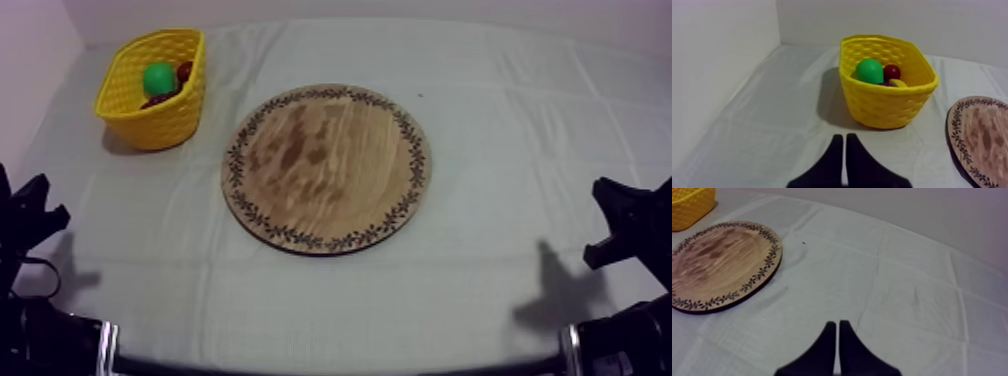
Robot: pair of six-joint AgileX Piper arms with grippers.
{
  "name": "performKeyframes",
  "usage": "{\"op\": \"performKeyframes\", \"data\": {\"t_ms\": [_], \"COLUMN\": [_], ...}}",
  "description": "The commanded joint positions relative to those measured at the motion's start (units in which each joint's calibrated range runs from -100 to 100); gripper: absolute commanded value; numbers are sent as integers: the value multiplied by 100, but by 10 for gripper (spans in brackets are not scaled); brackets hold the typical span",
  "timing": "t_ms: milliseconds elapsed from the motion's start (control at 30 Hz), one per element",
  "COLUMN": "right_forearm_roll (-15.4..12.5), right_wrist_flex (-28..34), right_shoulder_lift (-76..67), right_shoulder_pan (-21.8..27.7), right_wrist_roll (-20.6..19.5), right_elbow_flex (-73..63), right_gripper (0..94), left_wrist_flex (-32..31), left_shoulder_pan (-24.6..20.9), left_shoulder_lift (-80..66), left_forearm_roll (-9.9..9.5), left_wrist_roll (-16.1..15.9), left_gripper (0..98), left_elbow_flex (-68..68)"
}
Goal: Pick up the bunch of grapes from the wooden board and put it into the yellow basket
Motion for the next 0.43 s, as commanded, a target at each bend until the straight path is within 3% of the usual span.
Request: {"op": "performKeyframes", "data": {"t_ms": [0, 400], "right_forearm_roll": [1, 1], "right_wrist_flex": [0, 0], "right_shoulder_lift": [-1, -1], "right_shoulder_pan": [2, 2], "right_wrist_roll": [2, 1], "right_elbow_flex": [-3, -3], "right_gripper": [4, 4], "left_wrist_flex": [-5, -8], "left_shoulder_pan": [-18, -77], "left_shoulder_lift": [-3, -3], "left_forearm_roll": [-5, -6], "left_wrist_roll": [10, -14], "left_gripper": [0, 0], "left_elbow_flex": [4, 5]}}
